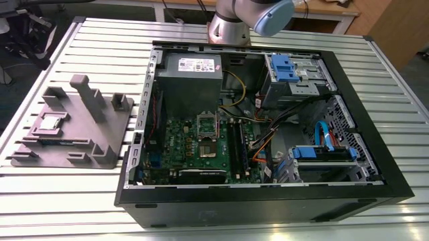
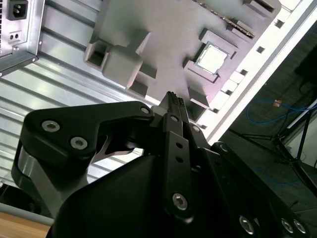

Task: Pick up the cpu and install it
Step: 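Reach for the cpu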

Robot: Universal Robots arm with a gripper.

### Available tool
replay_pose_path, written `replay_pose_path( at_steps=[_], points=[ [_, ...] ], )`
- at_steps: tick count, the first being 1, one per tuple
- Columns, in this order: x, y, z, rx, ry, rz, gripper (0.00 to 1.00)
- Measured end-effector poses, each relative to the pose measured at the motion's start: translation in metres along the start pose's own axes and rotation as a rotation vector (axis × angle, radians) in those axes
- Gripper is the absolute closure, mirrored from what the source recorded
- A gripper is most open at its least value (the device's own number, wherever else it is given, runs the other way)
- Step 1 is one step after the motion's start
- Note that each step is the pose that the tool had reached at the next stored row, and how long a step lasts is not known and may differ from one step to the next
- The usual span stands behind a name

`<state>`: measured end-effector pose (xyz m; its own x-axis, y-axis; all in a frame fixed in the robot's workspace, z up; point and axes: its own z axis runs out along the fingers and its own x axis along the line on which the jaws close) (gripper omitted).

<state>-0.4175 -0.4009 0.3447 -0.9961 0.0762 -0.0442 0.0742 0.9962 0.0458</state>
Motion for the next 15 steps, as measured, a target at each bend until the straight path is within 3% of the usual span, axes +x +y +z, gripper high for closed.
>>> replay_pose_path(
  at_steps=[15],
  points=[
    [0.0205, -0.0051, 0.0138, 0.0002, 0.0039, 0.0, 0.9]
  ],
)
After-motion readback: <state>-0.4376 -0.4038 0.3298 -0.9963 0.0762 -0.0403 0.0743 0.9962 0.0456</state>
